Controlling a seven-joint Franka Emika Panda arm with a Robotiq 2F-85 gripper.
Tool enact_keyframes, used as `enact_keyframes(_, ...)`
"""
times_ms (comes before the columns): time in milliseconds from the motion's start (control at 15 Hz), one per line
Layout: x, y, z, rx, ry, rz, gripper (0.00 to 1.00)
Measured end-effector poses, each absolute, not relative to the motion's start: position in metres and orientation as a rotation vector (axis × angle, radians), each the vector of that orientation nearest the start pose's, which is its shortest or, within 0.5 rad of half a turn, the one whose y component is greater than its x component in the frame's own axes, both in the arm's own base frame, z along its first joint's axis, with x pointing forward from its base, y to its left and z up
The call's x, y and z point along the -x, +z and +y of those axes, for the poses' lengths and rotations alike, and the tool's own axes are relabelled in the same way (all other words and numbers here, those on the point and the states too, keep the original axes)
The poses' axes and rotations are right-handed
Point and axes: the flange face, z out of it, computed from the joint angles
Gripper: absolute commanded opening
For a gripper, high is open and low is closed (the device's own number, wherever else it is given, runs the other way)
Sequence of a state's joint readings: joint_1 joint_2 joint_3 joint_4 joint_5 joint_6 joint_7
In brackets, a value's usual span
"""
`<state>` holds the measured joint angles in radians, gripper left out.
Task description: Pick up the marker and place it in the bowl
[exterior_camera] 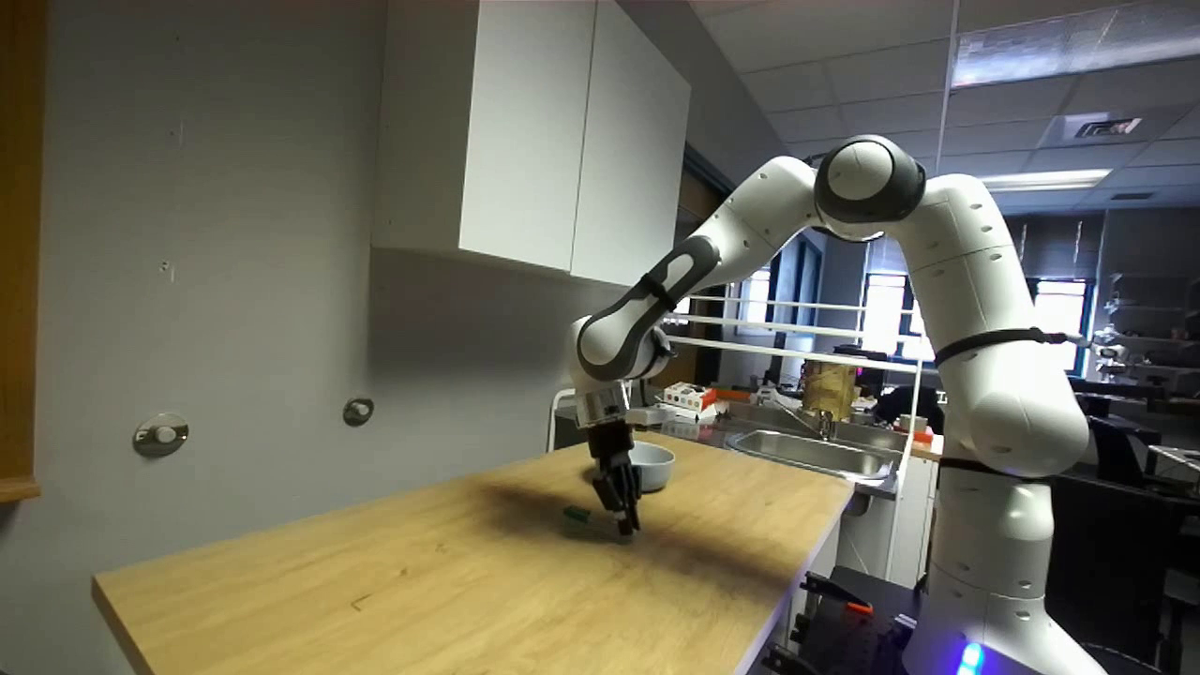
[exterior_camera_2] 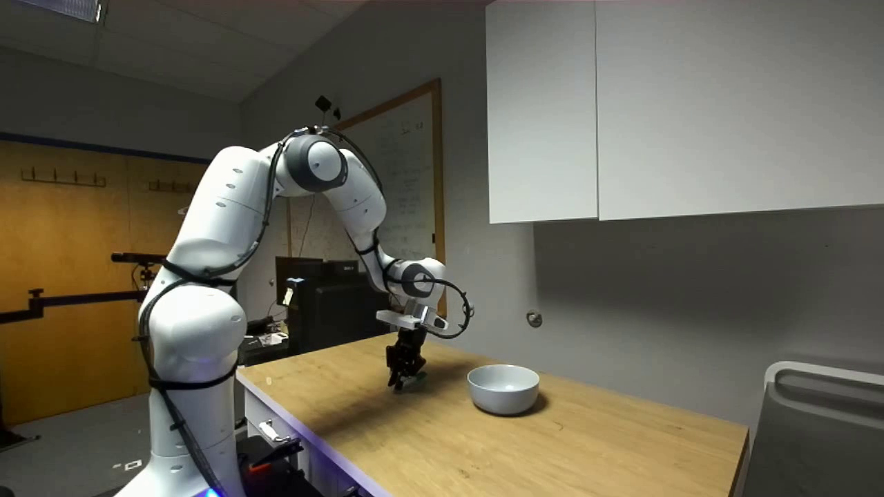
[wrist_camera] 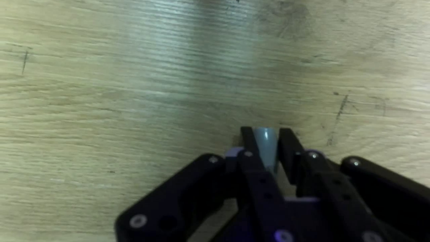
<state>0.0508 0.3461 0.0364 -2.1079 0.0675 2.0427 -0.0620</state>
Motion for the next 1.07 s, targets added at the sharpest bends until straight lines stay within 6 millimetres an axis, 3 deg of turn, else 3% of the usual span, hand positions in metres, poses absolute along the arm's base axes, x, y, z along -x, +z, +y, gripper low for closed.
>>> enact_keyframes(200, -0.537, 0.243, 0.050, 3.020, 0.568, -0.132, 0.08)
enact_keyframes(467, -0.551, 0.304, 0.031, 3.038, 0.314, -0.010, 0.08)
enact_keyframes(800, -0.553, 0.380, -0.042, 2.998, -0.003, 0.245, 0.08)
enact_keyframes(1067, -0.550, 0.399, -0.106, 2.945, -0.161, 0.492, 0.08)
